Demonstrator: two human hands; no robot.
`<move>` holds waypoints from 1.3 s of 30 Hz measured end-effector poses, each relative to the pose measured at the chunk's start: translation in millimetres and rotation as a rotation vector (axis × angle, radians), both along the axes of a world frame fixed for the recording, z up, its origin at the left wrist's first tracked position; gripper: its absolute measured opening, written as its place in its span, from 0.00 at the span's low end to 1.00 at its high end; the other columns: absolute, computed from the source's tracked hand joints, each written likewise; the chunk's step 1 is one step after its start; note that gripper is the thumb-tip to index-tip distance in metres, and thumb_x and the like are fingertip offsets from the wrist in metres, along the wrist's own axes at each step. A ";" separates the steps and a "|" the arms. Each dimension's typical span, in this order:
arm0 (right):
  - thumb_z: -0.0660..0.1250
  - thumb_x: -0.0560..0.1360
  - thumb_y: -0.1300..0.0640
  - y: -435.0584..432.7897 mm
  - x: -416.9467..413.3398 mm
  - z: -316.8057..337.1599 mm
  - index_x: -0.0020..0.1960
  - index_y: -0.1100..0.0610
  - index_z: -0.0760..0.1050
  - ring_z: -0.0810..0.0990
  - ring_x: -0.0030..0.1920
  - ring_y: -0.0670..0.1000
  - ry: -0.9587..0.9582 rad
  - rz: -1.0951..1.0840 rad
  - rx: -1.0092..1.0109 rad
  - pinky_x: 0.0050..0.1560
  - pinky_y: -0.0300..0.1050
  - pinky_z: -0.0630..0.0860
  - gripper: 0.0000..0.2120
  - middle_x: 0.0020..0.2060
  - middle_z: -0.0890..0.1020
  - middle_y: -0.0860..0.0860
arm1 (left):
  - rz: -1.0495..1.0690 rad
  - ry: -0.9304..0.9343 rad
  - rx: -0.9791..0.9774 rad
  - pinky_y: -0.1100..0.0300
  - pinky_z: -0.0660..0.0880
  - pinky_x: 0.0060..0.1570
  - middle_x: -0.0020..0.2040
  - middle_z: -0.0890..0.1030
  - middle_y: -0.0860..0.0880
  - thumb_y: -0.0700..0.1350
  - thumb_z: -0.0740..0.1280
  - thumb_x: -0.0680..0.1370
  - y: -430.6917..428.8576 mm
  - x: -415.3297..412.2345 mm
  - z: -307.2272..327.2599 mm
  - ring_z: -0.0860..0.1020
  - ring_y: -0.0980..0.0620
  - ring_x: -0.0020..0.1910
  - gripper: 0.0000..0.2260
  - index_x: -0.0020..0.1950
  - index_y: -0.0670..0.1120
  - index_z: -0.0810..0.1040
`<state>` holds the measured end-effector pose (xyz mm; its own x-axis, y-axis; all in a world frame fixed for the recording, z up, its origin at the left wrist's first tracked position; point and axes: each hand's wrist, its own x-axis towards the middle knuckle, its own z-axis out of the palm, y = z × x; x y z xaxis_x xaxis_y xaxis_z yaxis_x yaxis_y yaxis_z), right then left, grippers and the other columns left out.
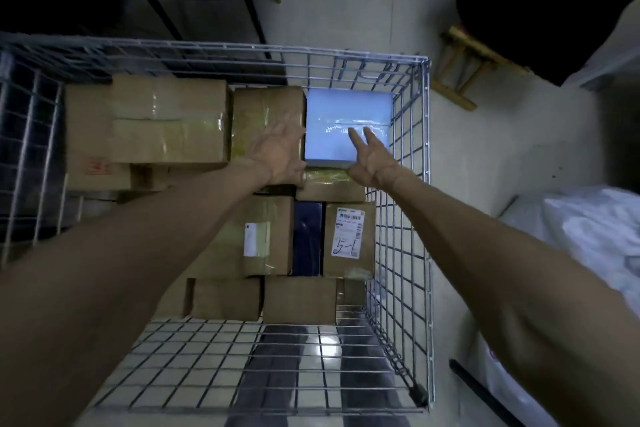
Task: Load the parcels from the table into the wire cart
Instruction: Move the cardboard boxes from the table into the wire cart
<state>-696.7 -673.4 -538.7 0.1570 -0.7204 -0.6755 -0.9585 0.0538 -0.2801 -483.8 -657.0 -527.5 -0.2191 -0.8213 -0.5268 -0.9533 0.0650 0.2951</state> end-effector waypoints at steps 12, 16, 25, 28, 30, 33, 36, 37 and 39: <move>0.63 0.80 0.45 67.3 -19.0 181.6 0.81 0.54 0.48 0.53 0.78 0.61 -0.003 0.028 -0.227 0.76 0.55 0.57 0.37 0.79 0.50 0.59 | 0.283 0.098 -0.077 0.45 0.54 0.77 0.81 0.49 0.46 0.59 0.66 0.79 101.3 34.6 176.3 0.52 0.41 0.79 0.31 0.79 0.52 0.61; 0.63 0.80 0.44 83.8 -6.6 208.9 0.81 0.54 0.48 0.55 0.77 0.62 -0.044 0.153 -0.227 0.75 0.54 0.58 0.38 0.79 0.50 0.60 | 0.479 0.123 -0.149 0.46 0.50 0.78 0.81 0.49 0.46 0.59 0.64 0.80 166.1 26.8 213.5 0.50 0.42 0.80 0.30 0.79 0.51 0.62; 0.67 0.78 0.48 117.3 50.0 288.9 0.80 0.54 0.51 0.60 0.75 0.63 -0.186 0.571 -0.323 0.72 0.52 0.63 0.38 0.78 0.53 0.61 | 0.822 -0.054 -0.290 0.44 0.54 0.77 0.81 0.52 0.42 0.57 0.64 0.80 281.3 31.4 297.2 0.55 0.40 0.78 0.30 0.79 0.52 0.60; 0.65 0.78 0.45 142.0 74.0 324.6 0.81 0.53 0.50 0.56 0.77 0.60 -0.210 0.679 -0.339 0.74 0.52 0.60 0.38 0.79 0.49 0.56 | 0.941 -0.087 -0.333 0.45 0.55 0.77 0.81 0.49 0.45 0.59 0.64 0.80 323.5 37.7 331.2 0.54 0.42 0.79 0.32 0.80 0.52 0.57; 0.65 0.78 0.43 157.9 94.3 349.9 0.81 0.51 0.49 0.55 0.77 0.60 -0.249 0.723 -0.371 0.75 0.54 0.58 0.38 0.79 0.49 0.55 | 1.017 -0.111 -0.356 0.44 0.55 0.76 0.81 0.49 0.45 0.59 0.63 0.80 352.5 46.2 355.3 0.54 0.42 0.79 0.32 0.80 0.52 0.56; 0.64 0.78 0.40 185.2 128.6 383.4 0.80 0.49 0.48 0.55 0.77 0.60 -0.310 0.792 -0.393 0.75 0.56 0.59 0.39 0.79 0.50 0.54 | 1.104 -0.176 -0.400 0.45 0.55 0.76 0.81 0.50 0.45 0.59 0.63 0.80 401.2 59.5 387.8 0.54 0.42 0.79 0.31 0.80 0.52 0.57; 0.65 0.77 0.41 217.6 164.7 411.4 0.80 0.48 0.47 0.57 0.77 0.59 -0.356 0.871 -0.401 0.74 0.57 0.62 0.40 0.79 0.51 0.53 | 1.192 -0.228 -0.459 0.47 0.54 0.77 0.81 0.51 0.45 0.59 0.65 0.80 454.4 73.8 412.3 0.54 0.42 0.79 0.31 0.80 0.52 0.58; 0.65 0.77 0.42 230.0 176.1 419.9 0.80 0.48 0.48 0.60 0.76 0.59 -0.387 0.883 -0.412 0.72 0.57 0.65 0.39 0.79 0.52 0.53 | 1.216 -0.247 -0.473 0.47 0.54 0.76 0.81 0.52 0.45 0.58 0.65 0.79 472.6 78.8 420.1 0.55 0.42 0.79 0.31 0.79 0.52 0.59; 0.65 0.78 0.43 259.1 199.3 438.0 0.80 0.49 0.49 0.62 0.75 0.59 -0.437 0.913 -0.437 0.69 0.57 0.69 0.38 0.79 0.53 0.53 | 1.253 -0.302 -0.486 0.47 0.55 0.76 0.81 0.52 0.46 0.59 0.64 0.79 511.1 91.0 436.4 0.55 0.42 0.78 0.31 0.79 0.52 0.59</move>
<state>-497.5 -414.3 -100.7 0.9151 -0.3752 -0.1479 -0.4012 -0.8104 -0.4269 -392.8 -145.9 -91.1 0.8679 -0.4961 -0.0264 -0.4727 -0.8411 0.2630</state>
